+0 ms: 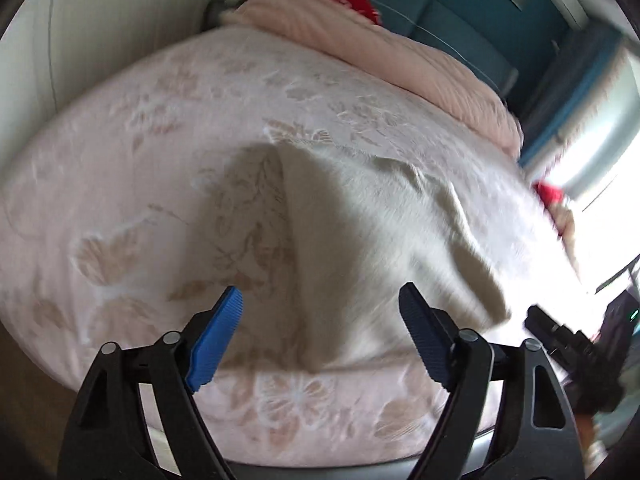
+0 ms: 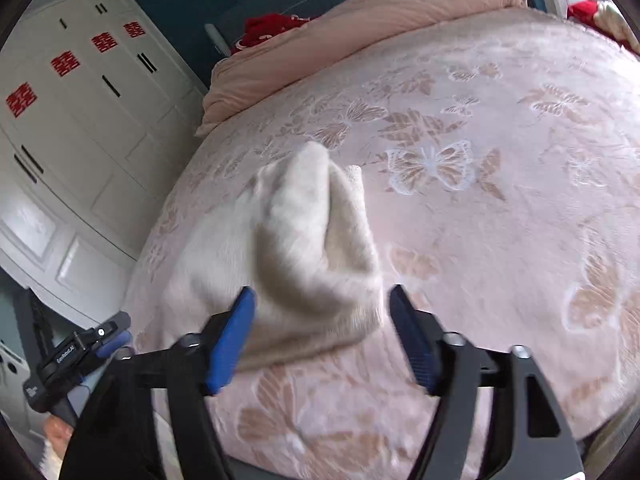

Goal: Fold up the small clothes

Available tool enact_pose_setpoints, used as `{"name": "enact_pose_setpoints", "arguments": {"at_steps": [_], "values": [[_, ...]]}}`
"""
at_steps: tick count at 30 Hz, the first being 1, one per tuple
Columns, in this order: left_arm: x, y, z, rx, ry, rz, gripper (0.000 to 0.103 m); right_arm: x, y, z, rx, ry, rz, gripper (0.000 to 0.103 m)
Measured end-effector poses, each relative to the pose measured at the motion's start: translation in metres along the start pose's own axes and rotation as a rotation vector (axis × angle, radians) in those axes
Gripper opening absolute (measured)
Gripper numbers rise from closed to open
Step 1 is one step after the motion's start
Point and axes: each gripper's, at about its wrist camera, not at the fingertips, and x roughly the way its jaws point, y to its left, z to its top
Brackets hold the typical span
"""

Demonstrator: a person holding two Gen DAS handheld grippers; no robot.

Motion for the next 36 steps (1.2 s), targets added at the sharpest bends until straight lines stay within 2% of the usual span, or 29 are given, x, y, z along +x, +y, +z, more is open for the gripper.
{"name": "enact_pose_setpoints", "arguments": {"at_steps": [1, 3, 6, 7, 8, 9, 10, 11, 13, 16, 17, 19, 20, 23, 26, 27, 28, 30, 31, 32, 33, 35, 36], "values": [[0.004, 0.004, 0.002, -0.040, 0.005, -0.013, 0.082, 0.009, 0.000, 0.003, 0.010, 0.020, 0.014, 0.082], [0.019, 0.009, 0.005, -0.112, 0.030, -0.052, 0.086, 0.033, -0.005, 0.010, 0.038, 0.072, 0.013, 0.082], [0.042, 0.008, 0.003, -0.169, 0.118, -0.096, 0.086, 0.063, -0.013, 0.010, 0.091, 0.128, 0.023, 0.080], [0.050, 0.007, -0.001, -0.180, 0.142, -0.116, 0.081, 0.069, -0.015, 0.010, 0.101, 0.136, 0.027, 0.068], [0.061, 0.006, -0.005, -0.188, 0.180, -0.150, 0.075, 0.072, -0.016, 0.008, 0.112, 0.150, 0.037, 0.050], [0.070, 0.005, -0.004, -0.187, 0.207, -0.159, 0.060, 0.071, -0.017, 0.007, 0.126, 0.155, 0.049, 0.045], [0.075, 0.004, -0.003, -0.182, 0.214, -0.148, 0.052, 0.066, -0.017, 0.006, 0.144, 0.151, 0.083, 0.035], [0.075, 0.003, -0.001, -0.169, 0.211, -0.146, 0.048, 0.061, -0.017, 0.005, 0.155, 0.149, 0.106, 0.029], [0.068, 0.002, 0.005, -0.148, 0.207, -0.169, 0.038, 0.041, -0.010, 0.002, 0.179, 0.137, 0.165, 0.025], [0.048, 0.001, 0.017, -0.084, 0.178, -0.147, 0.037, 0.026, 0.000, -0.021, 0.133, 0.162, 0.172, 0.024], [0.046, 0.002, 0.017, -0.052, 0.176, -0.121, 0.037, 0.031, 0.000, -0.031, 0.105, 0.182, 0.137, 0.027], [0.058, 0.002, 0.010, -0.012, 0.224, -0.073, 0.042, 0.042, 0.000, -0.043, 0.025, 0.191, 0.037, 0.036], [0.062, 0.001, 0.002, 0.014, 0.235, -0.035, 0.044, 0.039, -0.001, -0.045, 0.006, 0.173, 0.014, 0.041], [0.048, -0.011, -0.003, 0.067, 0.183, 0.004, 0.048, 0.010, 0.014, -0.037, -0.034, 0.107, -0.027, 0.042], [0.038, -0.021, -0.007, 0.133, 0.171, 0.060, 0.047, -0.021, 0.043, -0.033, -0.175, 0.014, -0.083, 0.044], [0.038, -0.024, -0.008, 0.155, 0.172, 0.079, 0.047, -0.018, 0.048, -0.031, -0.199, 0.026, -0.092, 0.047], [0.040, -0.026, -0.009, 0.172, 0.176, 0.095, 0.049, -0.012, 0.047, -0.036, -0.206, 0.063, -0.106, 0.055], [0.045, -0.025, -0.012, 0.162, 0.199, 0.106, 0.058, 0.006, 0.035, -0.037, -0.155, 0.106, -0.111, 0.057], [0.047, -0.021, -0.013, 0.137, 0.214, 0.093, 0.063, 0.017, 0.021, -0.043, -0.081, 0.154, -0.088, 0.060], [0.050, -0.016, -0.014, 0.102, 0.226, 0.071, 0.064, 0.030, 0.009, -0.043, -0.003, 0.190, -0.057, 0.061], [0.053, -0.012, -0.014, 0.073, 0.233, 0.060, 0.064, 0.038, -0.001, -0.045, 0.064, 0.213, -0.014, 0.061], [0.056, -0.002, -0.017, 0.030, 0.241, 0.027, 0.054, 0.046, -0.012, -0.045, 0.123, 0.229, 0.058, 0.032], [0.057, -0.001, -0.017, 0.029, 0.243, 0.021, 0.043, 0.044, -0.008, -0.040, 0.105, 0.223, 0.050, 0.030]]}}
